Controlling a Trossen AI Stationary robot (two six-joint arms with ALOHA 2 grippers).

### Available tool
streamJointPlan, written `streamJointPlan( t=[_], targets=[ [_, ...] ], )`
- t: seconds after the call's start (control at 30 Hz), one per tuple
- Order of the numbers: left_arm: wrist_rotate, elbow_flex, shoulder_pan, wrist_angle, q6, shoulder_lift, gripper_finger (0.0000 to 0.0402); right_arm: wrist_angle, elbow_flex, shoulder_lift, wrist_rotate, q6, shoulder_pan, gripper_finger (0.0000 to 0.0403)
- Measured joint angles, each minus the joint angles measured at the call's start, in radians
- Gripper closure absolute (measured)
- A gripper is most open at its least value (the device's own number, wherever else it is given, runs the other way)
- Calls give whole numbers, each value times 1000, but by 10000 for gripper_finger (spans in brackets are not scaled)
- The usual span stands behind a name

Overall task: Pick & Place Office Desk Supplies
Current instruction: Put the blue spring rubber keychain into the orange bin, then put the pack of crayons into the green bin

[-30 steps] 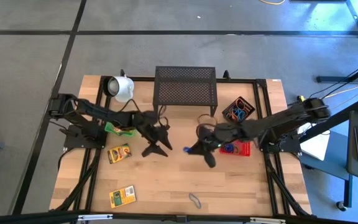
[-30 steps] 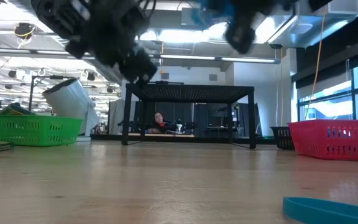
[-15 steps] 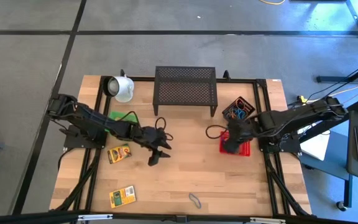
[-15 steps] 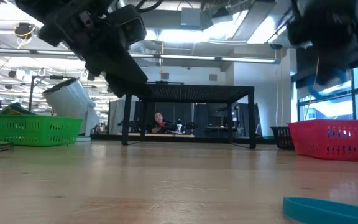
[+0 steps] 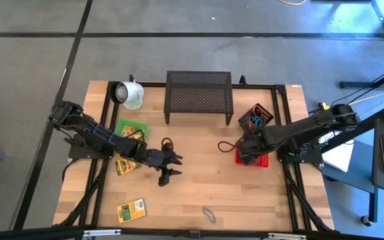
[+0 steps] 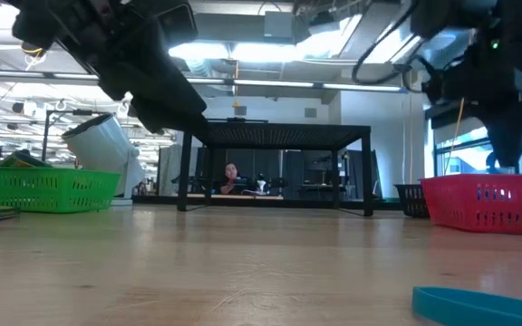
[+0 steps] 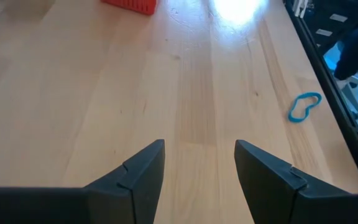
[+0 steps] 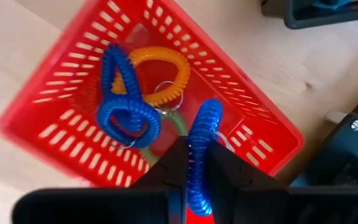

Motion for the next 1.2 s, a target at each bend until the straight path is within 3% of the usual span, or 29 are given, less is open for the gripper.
streamJointPlan(
  t=[0.3, 0.77, 0.97, 1.2],
  targets=[
    [-40, 0, -34, 40, 1, 0, 212, 0, 0, 112, -34, 0, 0, 356],
    [-40, 0, -40, 55, 0, 0, 210, 1, 0, 126, -34, -35, 0, 253],
    [-30, 0, -42, 55, 0, 1, 212, -18, 83, 124, -49, -35, 0, 239],
    [46, 0, -79, 33, 35, 1, 213, 82, 240, 123, 99, -34, 65, 248]
  ],
)
